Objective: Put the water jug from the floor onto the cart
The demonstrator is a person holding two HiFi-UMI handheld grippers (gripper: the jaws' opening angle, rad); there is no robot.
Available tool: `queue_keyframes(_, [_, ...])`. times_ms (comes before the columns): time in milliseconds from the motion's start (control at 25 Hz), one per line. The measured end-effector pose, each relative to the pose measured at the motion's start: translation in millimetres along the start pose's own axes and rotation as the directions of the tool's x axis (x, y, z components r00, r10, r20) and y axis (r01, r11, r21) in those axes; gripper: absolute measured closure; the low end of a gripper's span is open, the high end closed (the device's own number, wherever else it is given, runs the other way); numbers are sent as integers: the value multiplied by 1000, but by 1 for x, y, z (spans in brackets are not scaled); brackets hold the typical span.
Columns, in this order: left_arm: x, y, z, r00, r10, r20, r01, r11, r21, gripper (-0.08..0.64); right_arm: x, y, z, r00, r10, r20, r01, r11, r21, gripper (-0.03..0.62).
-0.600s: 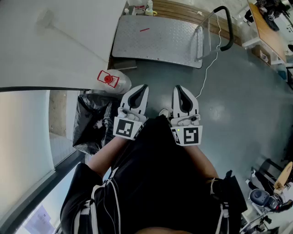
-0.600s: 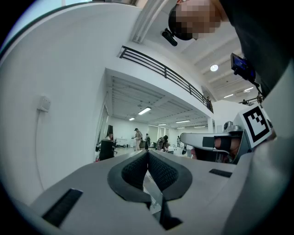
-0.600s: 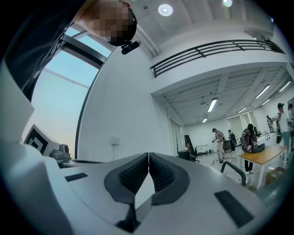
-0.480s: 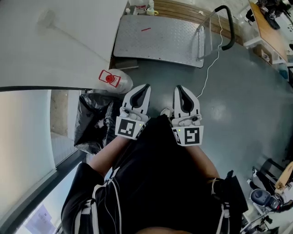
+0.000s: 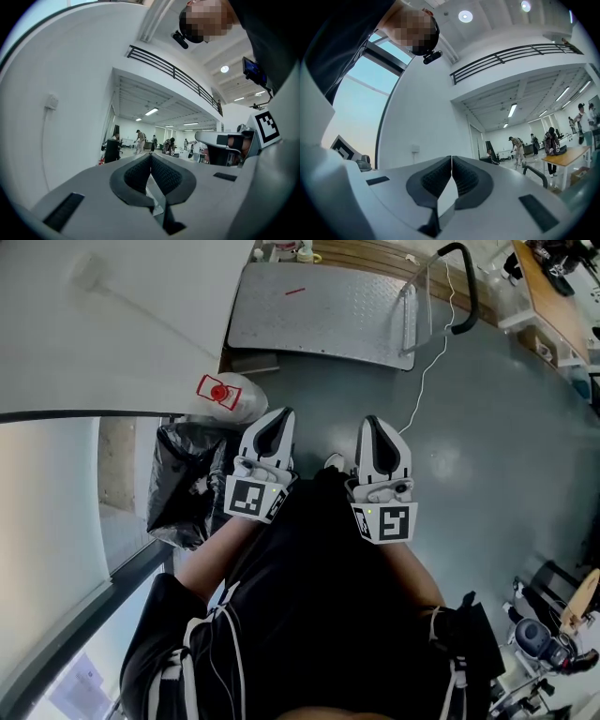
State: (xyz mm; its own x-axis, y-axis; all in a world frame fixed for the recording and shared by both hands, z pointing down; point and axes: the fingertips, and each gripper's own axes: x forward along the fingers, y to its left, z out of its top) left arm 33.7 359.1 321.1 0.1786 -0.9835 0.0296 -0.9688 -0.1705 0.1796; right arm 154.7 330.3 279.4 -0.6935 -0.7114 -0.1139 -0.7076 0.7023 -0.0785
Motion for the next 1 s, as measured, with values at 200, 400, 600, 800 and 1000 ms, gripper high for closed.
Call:
queue_keyframes(200, [1,-5,-5,1000,30,-4,-30,999,13,541,-10,-20,-1,1000,-25,-2,25,1000,10,574])
queue_keyframes(400, [4,-13,-1,999,46,28,-45,998,-40,541,-23,-37,-1,1000,-26,3,26,1000,15,574])
queue_keyframes(600, [9,-18,-17,992,127,-29,-126,992,10,541,-35,-48,-5,999,-33,5,33,998,-46,572])
queue_keyframes(800, [23,-29,-30,992,105,-67,-104,994,22,541,-43,-74,-10,997,-71,7,71,996,-46,572])
queue_keyframes(1000, [46,-28,-31,996,62,-67,-61,998,14,541,-40,-101,-19,990,-136,-28,135,991,-25,574])
